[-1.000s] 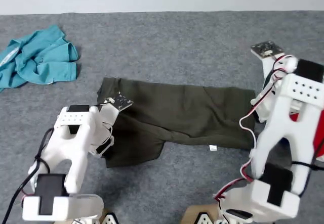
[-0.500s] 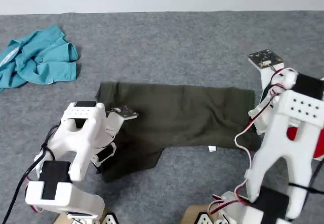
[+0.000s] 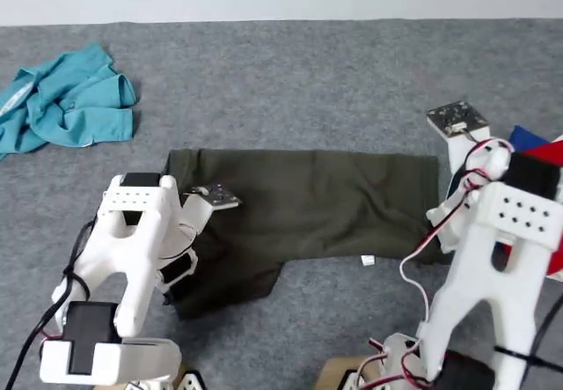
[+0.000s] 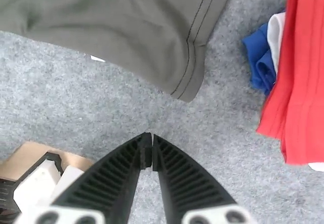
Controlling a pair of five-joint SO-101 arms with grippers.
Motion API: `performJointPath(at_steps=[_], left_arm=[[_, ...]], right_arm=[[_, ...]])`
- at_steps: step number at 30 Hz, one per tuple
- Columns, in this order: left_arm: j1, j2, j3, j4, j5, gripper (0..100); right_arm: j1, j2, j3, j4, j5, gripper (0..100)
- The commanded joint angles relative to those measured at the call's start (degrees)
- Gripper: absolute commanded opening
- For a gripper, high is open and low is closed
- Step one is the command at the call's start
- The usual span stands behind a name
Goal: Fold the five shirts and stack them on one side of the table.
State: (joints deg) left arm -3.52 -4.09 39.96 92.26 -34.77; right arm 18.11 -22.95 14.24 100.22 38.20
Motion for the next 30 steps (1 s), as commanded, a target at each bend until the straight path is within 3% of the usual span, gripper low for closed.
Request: performJointPath(at_steps=[1,7,12,18,30], left_arm=[[-3.78,-2.46,-3.91,1.67,1.93,12],[-9.32,-2.46,-9.36,4.92,2.20,12],[-12.31,-2.46,-13.05,5.80,5.71,9],[-12.13,-2.11,-18.51,5.71,11.69,1],[-11.87,-1.93,-20.09,3.87,15.74,0]], right_arm=[[0.40,-4.35,0.00,1.98,-0.09,5.0],[0.22,-5.49,1.76,1.54,-0.53,22.8],[-3.30,-2.95,7.12,-3.74,-0.53,15.3],[-7.43,1.98,10.46,-19.03,-0.53,0.6],[-9.01,22.55,10.11,-53.32,-2.90,0.9]])
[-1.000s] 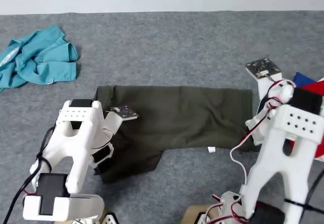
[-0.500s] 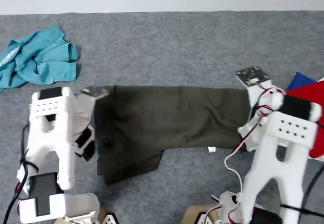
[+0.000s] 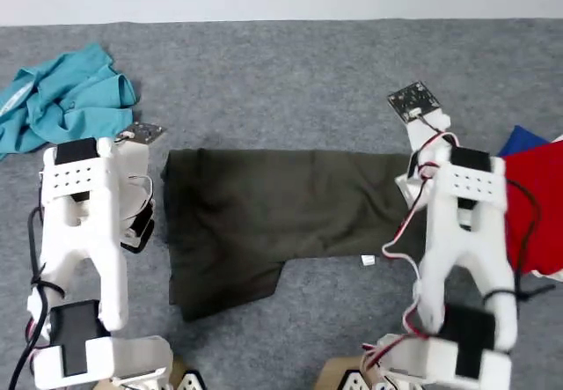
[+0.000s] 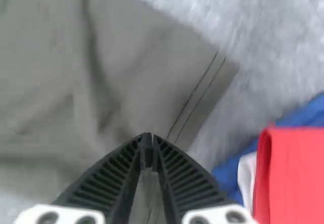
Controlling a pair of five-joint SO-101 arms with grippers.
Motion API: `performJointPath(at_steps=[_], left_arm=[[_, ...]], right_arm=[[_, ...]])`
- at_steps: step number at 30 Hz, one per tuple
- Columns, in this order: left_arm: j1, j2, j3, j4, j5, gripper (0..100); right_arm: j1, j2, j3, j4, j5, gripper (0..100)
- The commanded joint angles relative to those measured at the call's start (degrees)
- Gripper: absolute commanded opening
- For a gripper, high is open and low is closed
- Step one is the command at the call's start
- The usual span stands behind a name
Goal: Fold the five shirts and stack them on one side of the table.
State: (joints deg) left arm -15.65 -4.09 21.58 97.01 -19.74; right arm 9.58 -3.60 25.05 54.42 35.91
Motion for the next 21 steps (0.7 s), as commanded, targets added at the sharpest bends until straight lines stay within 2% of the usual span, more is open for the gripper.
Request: performJointPath(at_steps=[1,7,10,16,21], left_arm=[[0.26,-1.93,-1.71,-1.05,0.70,0],[0.18,-1.85,-1.54,-2.02,0.70,0],[0.00,-1.85,-1.45,-3.25,0.70,0],[0.26,-1.85,-1.45,-3.96,0.70,0],[0.18,-1.85,-1.45,-3.96,0.62,0]], right_arm=[[-0.31,5.14,-0.70,-10.15,-0.62,0.9],[0.31,15.52,-2.11,-24.13,-0.44,0.9],[0.40,20.88,-6.15,-26.95,0.97,0.9],[0.92,25.45,-14.51,-25.63,2.29,0.9],[1.89,22.73,-18.37,-17.10,2.29,0.9]])
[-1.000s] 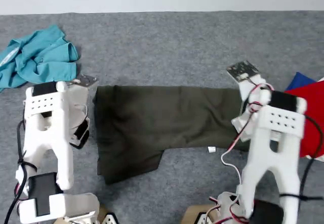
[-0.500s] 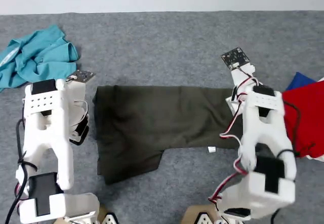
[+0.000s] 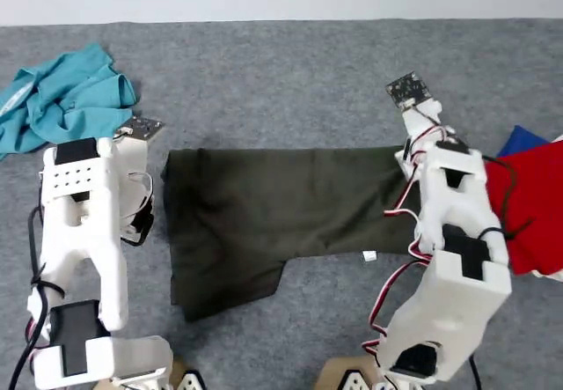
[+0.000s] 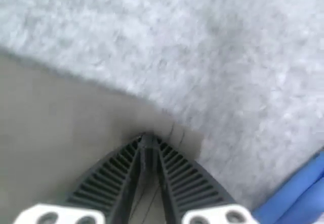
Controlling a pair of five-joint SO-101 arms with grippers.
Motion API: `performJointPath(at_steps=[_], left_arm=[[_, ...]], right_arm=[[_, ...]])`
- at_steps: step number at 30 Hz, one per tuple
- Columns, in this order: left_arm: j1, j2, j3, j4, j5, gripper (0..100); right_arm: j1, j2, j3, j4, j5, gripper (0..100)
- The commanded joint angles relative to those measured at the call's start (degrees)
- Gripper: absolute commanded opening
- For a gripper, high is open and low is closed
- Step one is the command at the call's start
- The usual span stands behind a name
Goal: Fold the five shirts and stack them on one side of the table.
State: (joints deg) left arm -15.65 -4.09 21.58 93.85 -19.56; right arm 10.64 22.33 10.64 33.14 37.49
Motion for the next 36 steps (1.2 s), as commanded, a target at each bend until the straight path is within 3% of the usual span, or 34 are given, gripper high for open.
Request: performJointPath(at_steps=[1,14,21,30,36], left_arm=[[0.18,-1.85,-1.45,-0.79,0.44,0],[0.00,-1.93,-1.71,-0.79,0.70,0],[-3.25,-2.55,-4.88,-0.35,9.85,0],[-23.21,-5.80,-9.63,-2.02,11.08,0],[-33.58,-5.98,-9.54,-5.01,10.90,0]], right_arm=[[0.84,-4.26,-4.04,6.20,0.70,0.9],[-3.82,-15.16,-4.04,34.59,0.62,0.9],[-11.74,-20.88,-3.87,45.58,4.84,0.9],[-25.63,-22.02,-3.60,55.69,5.80,0.9],[-36.88,-22.46,1.23,54.55,5.71,0.9]])
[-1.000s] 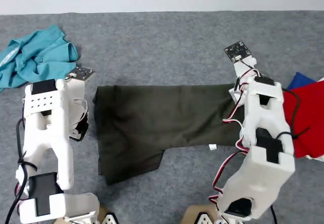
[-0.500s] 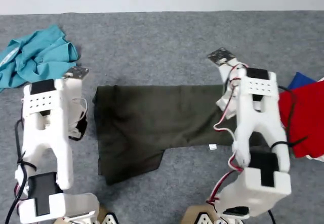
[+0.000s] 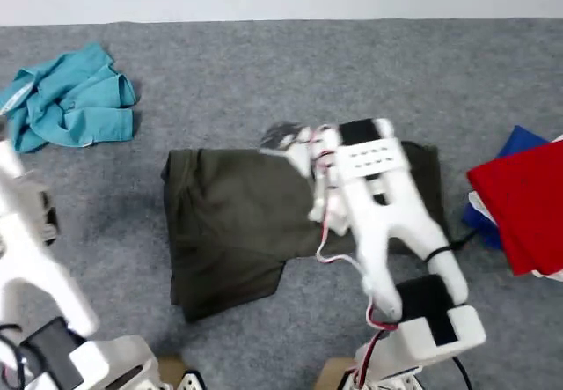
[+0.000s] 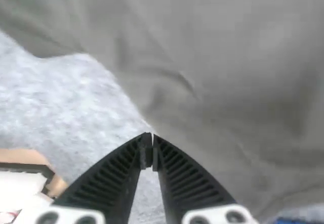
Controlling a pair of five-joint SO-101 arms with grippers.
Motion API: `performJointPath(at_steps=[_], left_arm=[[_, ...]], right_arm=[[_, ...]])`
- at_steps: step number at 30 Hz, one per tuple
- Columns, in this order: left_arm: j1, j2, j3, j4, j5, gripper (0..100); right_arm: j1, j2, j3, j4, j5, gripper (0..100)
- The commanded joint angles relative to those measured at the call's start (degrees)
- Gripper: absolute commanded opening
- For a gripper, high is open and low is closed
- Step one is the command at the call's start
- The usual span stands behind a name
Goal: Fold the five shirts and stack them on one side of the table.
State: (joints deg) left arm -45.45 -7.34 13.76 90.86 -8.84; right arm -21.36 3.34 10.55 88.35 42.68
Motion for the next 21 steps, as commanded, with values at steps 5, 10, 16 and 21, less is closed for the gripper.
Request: performJointPath(at_steps=[5,10,16,21], left_arm=[[-7.30,-2.64,-0.13,-6.77,-3.16,0],[-8.18,-2.64,6.64,-12.66,-6.33,0],[-8.79,-2.64,12.97,-17.58,-8.70,0],[-14.51,-2.64,13.67,-21.36,-8.62,0]], right_arm=[[-13.32,-3.56,10.29,-7.78,2.73,0.9],[-20.00,-3.65,12.57,-10.42,3.60,8.0],[-27.12,-3.65,12.57,-7.87,3.25,24.3],[-30.99,-3.21,12.40,-8.48,3.16,25.8]])
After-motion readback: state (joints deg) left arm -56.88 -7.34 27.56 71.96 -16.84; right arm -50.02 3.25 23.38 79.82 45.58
